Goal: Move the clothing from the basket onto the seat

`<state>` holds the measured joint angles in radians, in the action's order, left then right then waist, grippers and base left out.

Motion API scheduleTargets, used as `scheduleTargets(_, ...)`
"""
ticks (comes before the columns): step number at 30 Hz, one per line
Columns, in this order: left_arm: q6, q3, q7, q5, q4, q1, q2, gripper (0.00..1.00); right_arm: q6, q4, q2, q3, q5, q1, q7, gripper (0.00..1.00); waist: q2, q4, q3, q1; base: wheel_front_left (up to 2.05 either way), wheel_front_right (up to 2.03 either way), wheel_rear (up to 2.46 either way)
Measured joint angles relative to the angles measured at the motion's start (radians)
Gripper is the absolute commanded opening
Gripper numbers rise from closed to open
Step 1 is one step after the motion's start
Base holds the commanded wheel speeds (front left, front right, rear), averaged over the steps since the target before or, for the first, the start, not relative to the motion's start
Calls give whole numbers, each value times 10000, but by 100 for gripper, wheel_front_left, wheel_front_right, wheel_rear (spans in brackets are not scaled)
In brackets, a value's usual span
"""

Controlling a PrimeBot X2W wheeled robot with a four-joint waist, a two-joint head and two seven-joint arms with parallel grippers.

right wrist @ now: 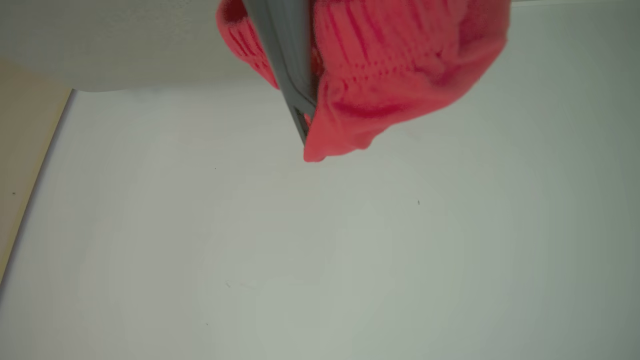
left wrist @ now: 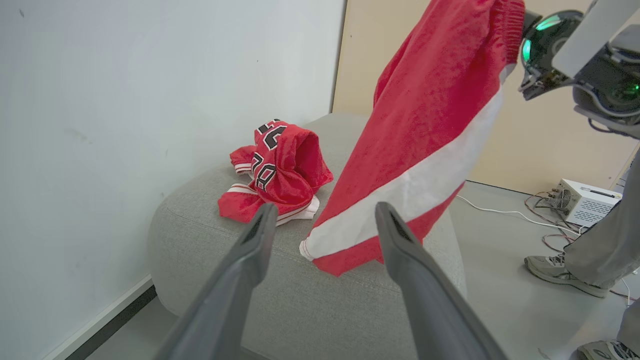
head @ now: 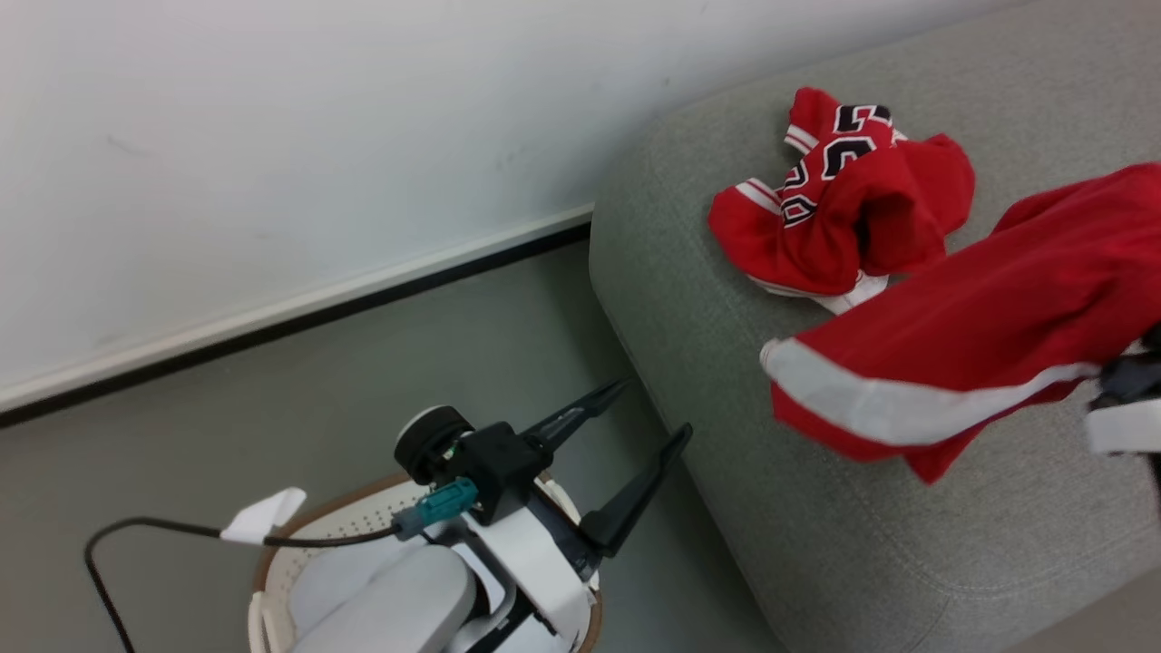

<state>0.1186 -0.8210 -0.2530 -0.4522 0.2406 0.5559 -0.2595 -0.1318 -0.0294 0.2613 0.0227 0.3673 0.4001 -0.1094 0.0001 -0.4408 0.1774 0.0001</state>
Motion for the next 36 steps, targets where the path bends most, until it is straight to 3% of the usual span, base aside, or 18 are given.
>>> scheduleTargets(4, 42, -54, 267, 21, -556, 297, -564, 100, 0, 123, 460, -1254, -230, 696, 165, 0, 0, 196, 826, 0, 0, 0, 0)
scheduleTargets(9, 56, 125, 510, 10, -1248, 548, -1484, 100, 0, 213, 537, -2673, -253, 1457, 188, 0, 0, 509, 1996, 2, 0, 0, 0)
scheduleTargets(13, 58, 343, 669, -12, -1822, 752, -2082, 100, 0, -491, 663, -3580, -330, 2056, 33, 0, 0, 762, 2960, 2, 0, 0, 0)
scheduleTargets(17, 56, 573, 686, -61, -2201, 813, -2566, 100, 0, -1588, 830, -3800, -566, 2331, 184, 0, 0, 1005, 3869, 3, 0, 0, 0)
scheduleTargets(20, 54, 669, 694, -63, -2364, 813, -2824, 100, 0, -2688, 991, -3229, -844, 2342, 963, 0, 0, 1155, 4449, 2, 0, 0, 0)
scheduleTargets(27, 44, 686, 579, -92, -2382, 812, -2890, 100, 0, -4704, 1315, -2347, -949, 2632, 2652, 0, -1, 1442, 4931, 2, 0, 0, 0)
scheduleTargets(28, 40, 688, 568, -102, -2349, 812, -2865, 100, 0, -4832, 1340, -2180, -953, 2630, 2798, 7, -1, 1451, 4868, 1, 0, 0, 0)
scheduleTargets(30, 38, 669, 495, -130, -2266, 812, -2773, 100, 0, -4976, 1446, -2119, -945, 2660, 3007, 45, -1, 1462, 4713, 1, 0, 0, 0)
scheduleTargets(31, 33, 663, 476, -142, -2205, 803, -2727, 100, 0, -5018, 1546, -2010, -949, 2672, 3131, 91, 0, 1468, 4626, 1, 0, 0, 0)
scheduleTargets(32, 25, 654, 449, -151, -2151, 791, -2679, 100, 0, -5028, 1597, -1910, -965, 2675, 3198, 100, 0, 1472, 4525, 1, 0, 0, 0)
scheduleTargets(36, -13, 602, 316, -263, -1793, 658, -2451, 100, 0, -5001, 1808, -1503, -1041, 2615, 3570, 100, -1, 1463, 4011, 1, 0, 0, 0)
